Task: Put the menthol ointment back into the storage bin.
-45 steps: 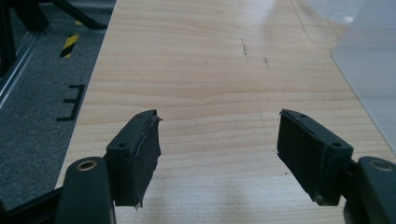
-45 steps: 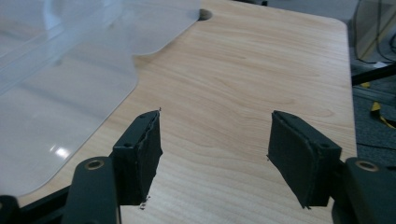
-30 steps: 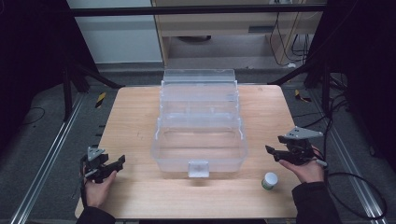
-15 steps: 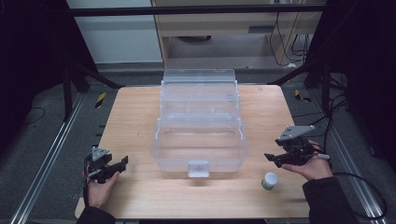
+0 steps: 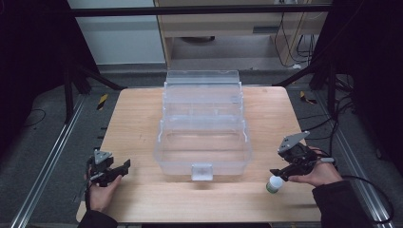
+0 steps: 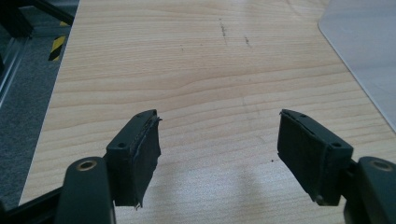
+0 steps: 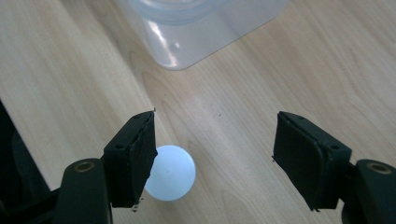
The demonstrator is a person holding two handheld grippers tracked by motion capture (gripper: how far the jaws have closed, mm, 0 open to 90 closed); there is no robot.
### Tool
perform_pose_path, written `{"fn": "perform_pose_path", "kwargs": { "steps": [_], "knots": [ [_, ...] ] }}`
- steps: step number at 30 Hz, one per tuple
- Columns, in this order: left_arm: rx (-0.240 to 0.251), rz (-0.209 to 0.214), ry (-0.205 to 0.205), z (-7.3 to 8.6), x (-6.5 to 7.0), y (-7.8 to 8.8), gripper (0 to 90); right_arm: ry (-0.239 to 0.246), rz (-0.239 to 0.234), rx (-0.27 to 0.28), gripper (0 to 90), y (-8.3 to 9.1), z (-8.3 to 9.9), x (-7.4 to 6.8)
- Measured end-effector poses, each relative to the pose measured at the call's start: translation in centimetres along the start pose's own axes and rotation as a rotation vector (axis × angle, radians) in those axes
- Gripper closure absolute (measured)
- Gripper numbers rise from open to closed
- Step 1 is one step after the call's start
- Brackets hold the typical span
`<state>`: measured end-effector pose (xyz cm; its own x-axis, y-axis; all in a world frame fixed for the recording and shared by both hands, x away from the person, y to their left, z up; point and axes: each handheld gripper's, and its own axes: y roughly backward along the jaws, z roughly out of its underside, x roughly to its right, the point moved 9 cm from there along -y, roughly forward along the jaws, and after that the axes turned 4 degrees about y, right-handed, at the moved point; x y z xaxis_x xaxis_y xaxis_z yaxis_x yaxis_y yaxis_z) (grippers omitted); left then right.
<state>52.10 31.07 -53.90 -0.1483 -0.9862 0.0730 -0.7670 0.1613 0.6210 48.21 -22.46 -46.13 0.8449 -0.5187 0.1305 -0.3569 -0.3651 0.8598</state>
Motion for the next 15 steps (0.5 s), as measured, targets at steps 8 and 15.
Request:
{"fn": "perform_pose_path", "kwargs": {
  "steps": [8,15],
  "knots": [
    [-0.005,0.001,-0.011,0.0,0.2,-0.1,29.3,0.057,-0.062,-0.093,29.8,-0.7,0.5,-1.2],
    [-0.007,0.001,-0.016,0.1,0.2,-0.1,29.2,0.109,-0.112,-0.173,31.9,-1.5,1.2,-2.0]
  ]
}}
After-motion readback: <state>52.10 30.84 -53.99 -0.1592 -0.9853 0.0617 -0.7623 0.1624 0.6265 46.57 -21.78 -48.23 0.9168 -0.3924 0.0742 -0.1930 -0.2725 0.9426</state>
